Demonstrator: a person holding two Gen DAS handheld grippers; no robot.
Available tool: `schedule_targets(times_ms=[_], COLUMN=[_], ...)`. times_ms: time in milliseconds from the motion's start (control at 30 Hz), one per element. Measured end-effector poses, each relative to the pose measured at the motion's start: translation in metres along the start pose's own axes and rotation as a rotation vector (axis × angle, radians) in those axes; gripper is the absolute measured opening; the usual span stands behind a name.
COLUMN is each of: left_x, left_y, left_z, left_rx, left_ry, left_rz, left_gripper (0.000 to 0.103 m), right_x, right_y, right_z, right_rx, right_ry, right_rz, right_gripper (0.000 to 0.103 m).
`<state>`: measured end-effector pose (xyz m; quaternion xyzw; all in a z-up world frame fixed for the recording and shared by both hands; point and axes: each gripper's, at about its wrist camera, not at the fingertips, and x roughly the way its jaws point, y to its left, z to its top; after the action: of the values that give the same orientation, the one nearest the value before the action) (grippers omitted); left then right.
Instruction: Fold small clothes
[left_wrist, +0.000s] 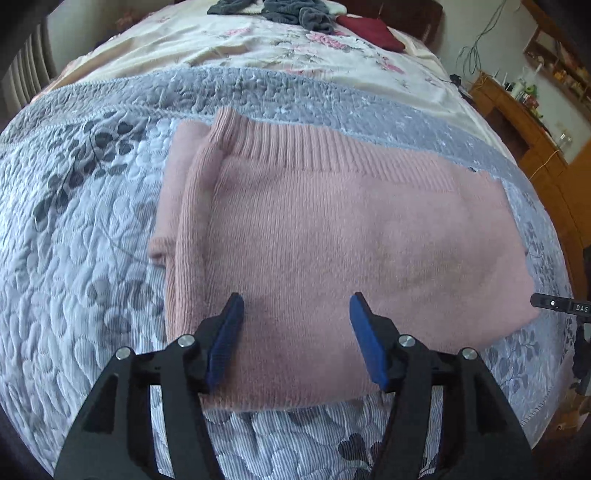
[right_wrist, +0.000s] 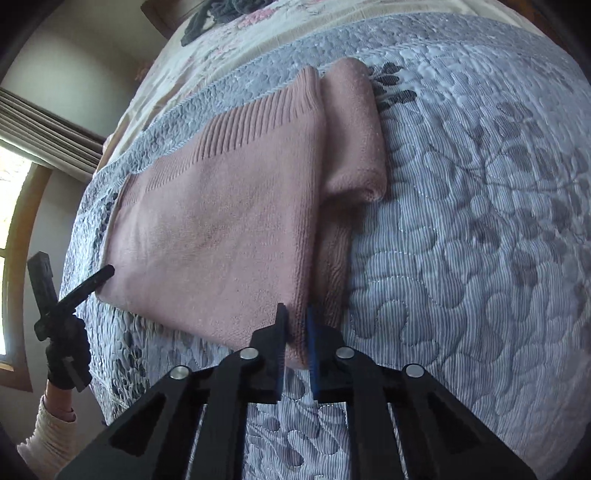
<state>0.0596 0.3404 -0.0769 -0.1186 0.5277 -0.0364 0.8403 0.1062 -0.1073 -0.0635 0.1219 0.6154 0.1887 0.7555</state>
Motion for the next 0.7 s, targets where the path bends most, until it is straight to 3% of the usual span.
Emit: schedule_targets(times_ms=[300,400,433,500,533,700], left_x=[0.014,0.011,0.009,0.005,0.003,0.004], left_y=[0.006,0.004,0.003,-0.001,-0.004,-0.016], left_z=[-0.010,-0.008,-0.007,-0.002,0.001,0.021], left_rx=[0.012,0.005,-0.003,-0.005,-0.001,-0.007], left_ry=[0.019,0.024,0.026,0.018,0.013,-0.007], left_rz=[0.031,0.038,0.038,0.026,0.023,0.010], left_gripper=[0.058,0.059,0.059,0.060,0.062,0.063], right_x=[0.016,0.009,0.003,-0.008,-0.015,-0.023], right_y=[-0.004,-0.004,-0.004,-0.004,-0.006,-0.025], right_z=[-0.003,-0.001,0.001,0.008,0.013,0.043], right_rx=[0.004,0.006,0.003,-0.007,-0.001,0.065], right_ry=[0.024,0.018,0.007,-0.024,-0.044,-0.071], right_rz=[-0.054,-0.026,-0.017,-0.028,-0.032,0.063], right_gripper=[0.008,0.015,0.022,0.049,0.069,0.075])
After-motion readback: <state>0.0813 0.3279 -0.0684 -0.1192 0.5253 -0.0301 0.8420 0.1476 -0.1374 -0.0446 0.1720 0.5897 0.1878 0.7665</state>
